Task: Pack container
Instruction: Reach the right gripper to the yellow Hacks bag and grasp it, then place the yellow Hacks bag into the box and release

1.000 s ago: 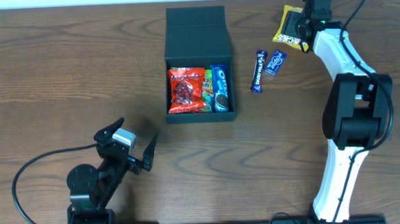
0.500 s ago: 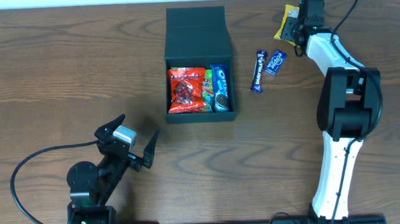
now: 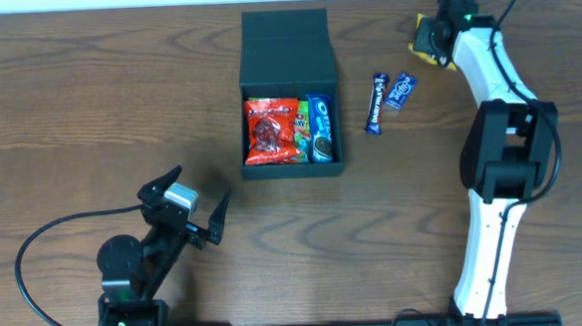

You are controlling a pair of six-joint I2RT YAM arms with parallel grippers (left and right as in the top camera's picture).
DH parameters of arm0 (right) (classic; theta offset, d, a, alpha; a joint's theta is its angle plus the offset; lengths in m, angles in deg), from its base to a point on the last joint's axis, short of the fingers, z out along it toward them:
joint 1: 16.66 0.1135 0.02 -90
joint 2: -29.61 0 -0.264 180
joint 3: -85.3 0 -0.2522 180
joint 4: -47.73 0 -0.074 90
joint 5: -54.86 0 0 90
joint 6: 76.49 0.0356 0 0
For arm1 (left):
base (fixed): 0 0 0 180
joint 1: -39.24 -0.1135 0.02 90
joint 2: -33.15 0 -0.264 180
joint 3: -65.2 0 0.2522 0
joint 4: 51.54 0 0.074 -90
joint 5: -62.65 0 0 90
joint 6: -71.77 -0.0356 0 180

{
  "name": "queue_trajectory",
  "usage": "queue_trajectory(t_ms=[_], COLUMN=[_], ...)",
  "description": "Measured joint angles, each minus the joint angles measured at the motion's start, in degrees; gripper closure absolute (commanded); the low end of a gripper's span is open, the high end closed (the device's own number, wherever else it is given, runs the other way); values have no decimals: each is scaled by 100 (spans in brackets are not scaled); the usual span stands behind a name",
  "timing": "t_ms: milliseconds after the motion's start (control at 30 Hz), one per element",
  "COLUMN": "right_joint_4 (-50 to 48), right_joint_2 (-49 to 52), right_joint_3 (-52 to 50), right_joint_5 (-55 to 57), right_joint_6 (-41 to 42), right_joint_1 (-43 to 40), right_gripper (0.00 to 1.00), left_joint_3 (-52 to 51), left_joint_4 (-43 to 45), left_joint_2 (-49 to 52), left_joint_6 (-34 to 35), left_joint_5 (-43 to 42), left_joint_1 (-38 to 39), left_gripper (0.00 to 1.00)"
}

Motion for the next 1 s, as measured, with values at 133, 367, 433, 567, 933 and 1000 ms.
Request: queue_trajectory(t_ms=[133, 367, 433, 567, 933, 1000], right_joint_4=[929, 1812, 2210, 2680, 3386, 3324], right_joint_2=[-28, -682, -1001, -1473, -1696, -1696], right_joint_3=[951, 1370, 1381, 1388, 1281, 1075], right_joint_5=[0, 42, 48, -66, -365, -402], right_joint_6=[-87, -286, -450, -492, -133, -13], right_joint_1=[39, 409, 643, 1104, 2675, 2957], right_gripper=[99, 99, 99, 99, 99, 98], left_joint_3=[0, 0, 0, 0, 0, 0], left_joint_4=[0, 2, 4, 4, 4, 4], left_joint_2=[0, 0, 0, 0, 0, 0], left_joint_6=[0, 0, 0, 0, 0, 0], left_joint_5=[0, -2, -2, 0, 0, 0], left_joint_1=[0, 0, 0, 0, 0, 0], left_gripper=[5, 5, 5, 5, 5, 5])
